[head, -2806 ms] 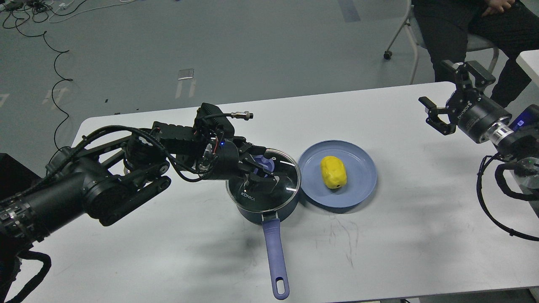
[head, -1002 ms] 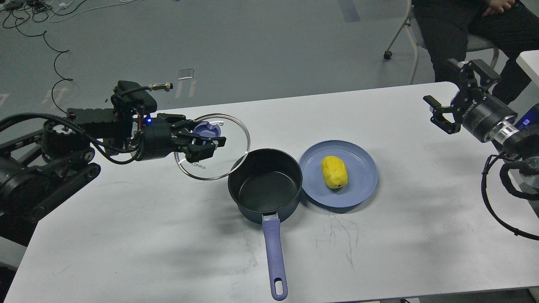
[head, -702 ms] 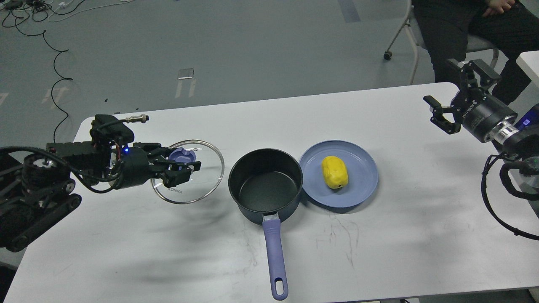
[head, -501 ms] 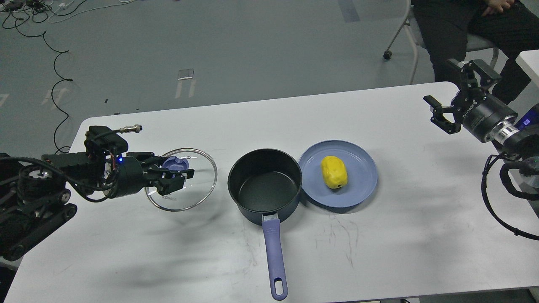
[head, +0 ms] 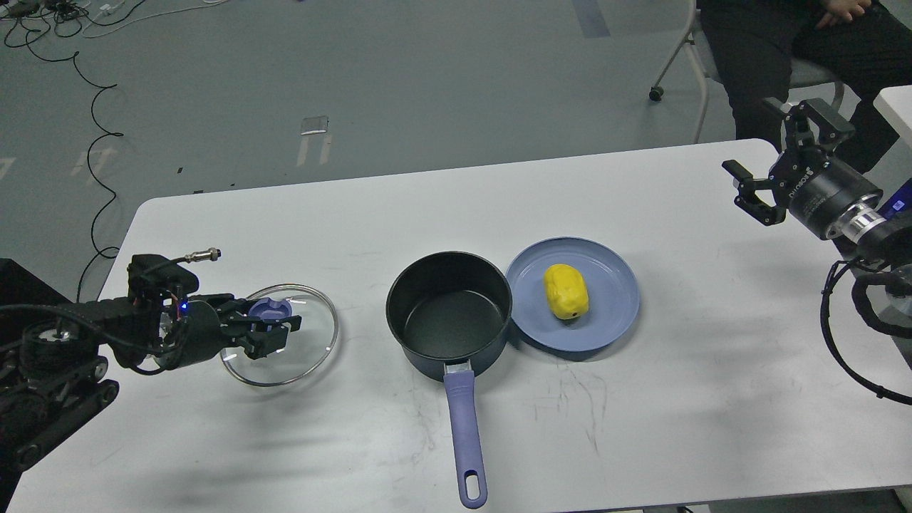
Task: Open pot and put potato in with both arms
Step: 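Lift the lid off the pot and carry it away from the plate, then lower the glass lid onto the table and release it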
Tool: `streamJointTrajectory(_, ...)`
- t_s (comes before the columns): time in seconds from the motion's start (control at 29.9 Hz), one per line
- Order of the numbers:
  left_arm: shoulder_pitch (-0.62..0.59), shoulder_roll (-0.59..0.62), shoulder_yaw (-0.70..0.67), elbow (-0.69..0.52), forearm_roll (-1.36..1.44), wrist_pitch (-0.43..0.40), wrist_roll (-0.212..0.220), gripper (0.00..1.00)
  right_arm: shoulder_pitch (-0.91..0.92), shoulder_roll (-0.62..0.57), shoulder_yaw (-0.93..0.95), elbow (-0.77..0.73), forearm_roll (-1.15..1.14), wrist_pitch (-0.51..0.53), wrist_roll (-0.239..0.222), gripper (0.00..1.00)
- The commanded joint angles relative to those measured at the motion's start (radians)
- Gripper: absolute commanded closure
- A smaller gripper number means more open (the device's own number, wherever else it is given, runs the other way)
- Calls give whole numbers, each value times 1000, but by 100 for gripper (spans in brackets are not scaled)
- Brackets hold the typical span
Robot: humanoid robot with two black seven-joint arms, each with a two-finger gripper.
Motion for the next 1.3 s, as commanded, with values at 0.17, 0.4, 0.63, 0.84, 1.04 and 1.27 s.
streamJointTrajectory(0.17,18,-16,-1,29,-3,37,0,65,0,0,8,0,0,0,0,0)
streamJointTrajectory(0.4,50,-45,-15,38,-6,40,0,45,0,-5,8,0,0,0,0,0)
streamJointTrajectory(0.63,56,-56,-30,47,-16,40,0,10,0,-6,8,0,0,0,0,0)
streamJointTrajectory(0.84,50,-51,-56,49,-86,36,0,3,2,-8,8,2,0,0,0,0)
streamJointTrajectory(1.04,-9,-45,-89,46,-408,22,0,3,25,-29,-5,24,-5,0,0,0)
streamJointTrajectory(1.27,-141,-49,-90,34,-869,-95,1,3,204,-97,-98,83,-260,0,0,0)
